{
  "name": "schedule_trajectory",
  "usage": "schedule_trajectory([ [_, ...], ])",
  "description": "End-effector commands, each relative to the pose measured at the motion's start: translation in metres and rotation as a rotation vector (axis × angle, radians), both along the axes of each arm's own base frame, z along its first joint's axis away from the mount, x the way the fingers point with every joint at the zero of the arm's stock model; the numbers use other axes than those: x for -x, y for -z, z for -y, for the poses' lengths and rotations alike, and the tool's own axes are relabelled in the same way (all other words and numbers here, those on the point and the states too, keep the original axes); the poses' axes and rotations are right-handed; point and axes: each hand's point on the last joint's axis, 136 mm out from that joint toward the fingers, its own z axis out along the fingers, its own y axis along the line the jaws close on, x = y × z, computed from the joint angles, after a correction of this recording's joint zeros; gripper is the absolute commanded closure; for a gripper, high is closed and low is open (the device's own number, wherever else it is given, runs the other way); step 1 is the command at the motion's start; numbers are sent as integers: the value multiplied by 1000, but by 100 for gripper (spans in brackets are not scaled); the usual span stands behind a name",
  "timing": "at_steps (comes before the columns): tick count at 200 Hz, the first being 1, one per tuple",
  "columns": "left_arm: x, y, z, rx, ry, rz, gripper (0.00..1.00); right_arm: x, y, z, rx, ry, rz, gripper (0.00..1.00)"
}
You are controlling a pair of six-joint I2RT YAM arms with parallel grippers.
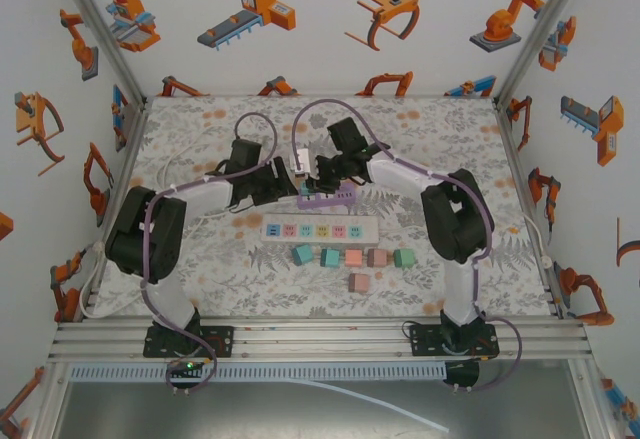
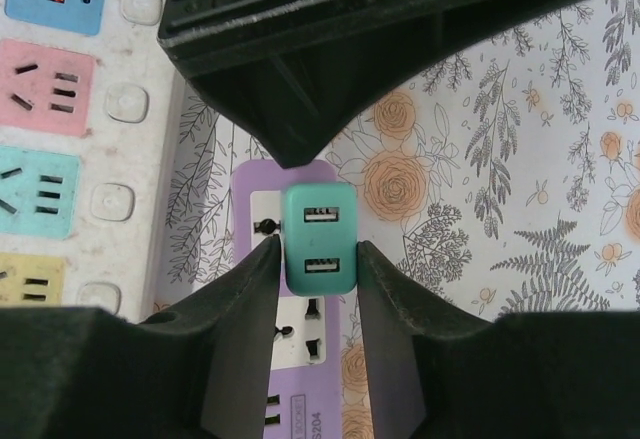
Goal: Pull the plug off the socket
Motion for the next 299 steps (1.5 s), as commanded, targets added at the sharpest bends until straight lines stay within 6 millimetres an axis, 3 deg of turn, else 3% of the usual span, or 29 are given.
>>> schedule_trajectory([
  [1, 1, 3, 11, 18, 40, -37, 37, -2, -1, -3, -16, -11, -25, 66],
  [29, 4, 16, 7, -37, 41, -60, 38, -2, -5, -4, -26, -10, -42, 71],
  [92, 18, 56, 0, -233, 108, -147, 42, -9, -16, -10, -69, 21, -46, 72],
  [126, 26, 68, -2, -251, 113, -176, 42, -10, -21, -12, -86, 28, -47, 74],
  [299, 28, 77, -17, -317, 85, -181, 43, -15, -49, -4, -117, 71, -36, 86],
])
